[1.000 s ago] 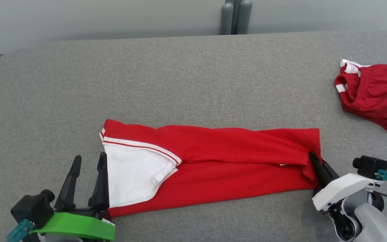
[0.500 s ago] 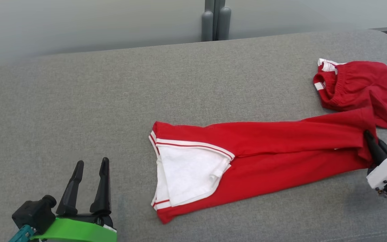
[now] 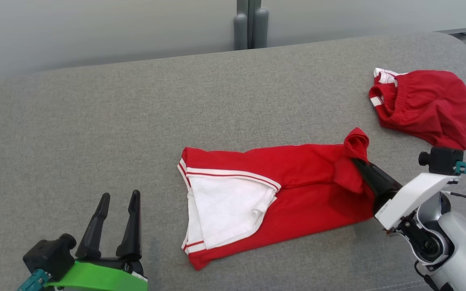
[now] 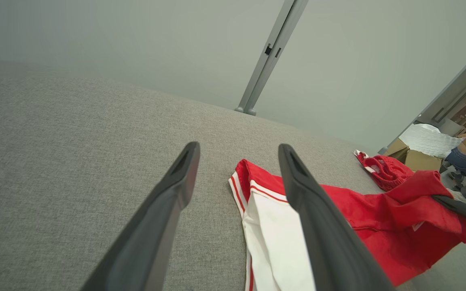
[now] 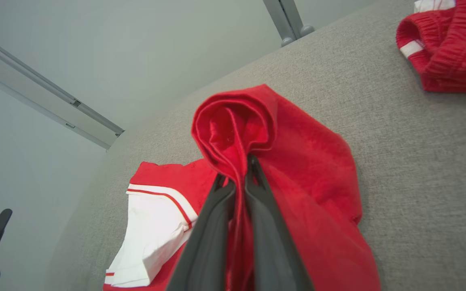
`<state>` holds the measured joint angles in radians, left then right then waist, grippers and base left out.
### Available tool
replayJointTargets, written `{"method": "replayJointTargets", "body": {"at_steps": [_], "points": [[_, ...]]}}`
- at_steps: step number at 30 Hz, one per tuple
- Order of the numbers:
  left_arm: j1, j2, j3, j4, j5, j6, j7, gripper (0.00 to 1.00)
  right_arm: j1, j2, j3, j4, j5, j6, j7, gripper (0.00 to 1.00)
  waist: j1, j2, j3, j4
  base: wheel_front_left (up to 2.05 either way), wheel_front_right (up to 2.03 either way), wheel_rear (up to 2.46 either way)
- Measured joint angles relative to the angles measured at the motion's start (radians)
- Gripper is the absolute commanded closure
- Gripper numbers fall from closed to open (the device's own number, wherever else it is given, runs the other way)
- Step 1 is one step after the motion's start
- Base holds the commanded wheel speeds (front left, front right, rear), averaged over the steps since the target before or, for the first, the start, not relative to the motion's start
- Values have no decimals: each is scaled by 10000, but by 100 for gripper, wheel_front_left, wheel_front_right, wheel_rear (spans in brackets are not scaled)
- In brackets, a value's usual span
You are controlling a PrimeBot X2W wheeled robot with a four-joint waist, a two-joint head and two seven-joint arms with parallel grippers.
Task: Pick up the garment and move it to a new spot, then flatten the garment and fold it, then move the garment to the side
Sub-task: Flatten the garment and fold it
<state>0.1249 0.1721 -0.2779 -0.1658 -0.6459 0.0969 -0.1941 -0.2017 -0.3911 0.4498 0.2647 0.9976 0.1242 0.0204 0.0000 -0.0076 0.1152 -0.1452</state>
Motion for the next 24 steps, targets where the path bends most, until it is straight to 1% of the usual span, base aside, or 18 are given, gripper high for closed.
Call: {"method": "replayJointTargets", "body": {"at_steps": [7, 13, 15, 17, 20, 24], "points": [[-9, -42, -165, 6, 12, 0, 82, 0, 5, 107, 750, -1290, 606, 0, 405, 100, 0, 0, -41, 251, 0, 0, 0], [-13, -134, -188, 15, 12, 0, 82, 0, 1, 288, 1616, -1965, 813, 0, 932, 100, 0, 0, -98, 643, 0, 0, 0], [-15, -224, -222, 31, 12, 0, 82, 0, -26, 481, 1927, -2034, 844, 0, 1127, 100, 0, 0, -126, 882, 0, 0, 0], [-15, -263, -265, 58, 12, 0, 82, 0, -146, 495, 2042, -1992, 844, 0, 1229, 100, 0, 0, -145, 1056, 0, 0, 0], [-18, -305, -360, 81, 12, 0, 82, 0, -335, 529, 2052, -1829, 823, 0, 1302, 100, 0, 0, -172, 1339, 0, 0, 0], [-19, -334, -418, 165, 12, 0, 81, 0, -493, 608, 1979, -1290, 742, -4, 1365, 100, 0, 0, -201, 1752, 0, 0, 0]]}}
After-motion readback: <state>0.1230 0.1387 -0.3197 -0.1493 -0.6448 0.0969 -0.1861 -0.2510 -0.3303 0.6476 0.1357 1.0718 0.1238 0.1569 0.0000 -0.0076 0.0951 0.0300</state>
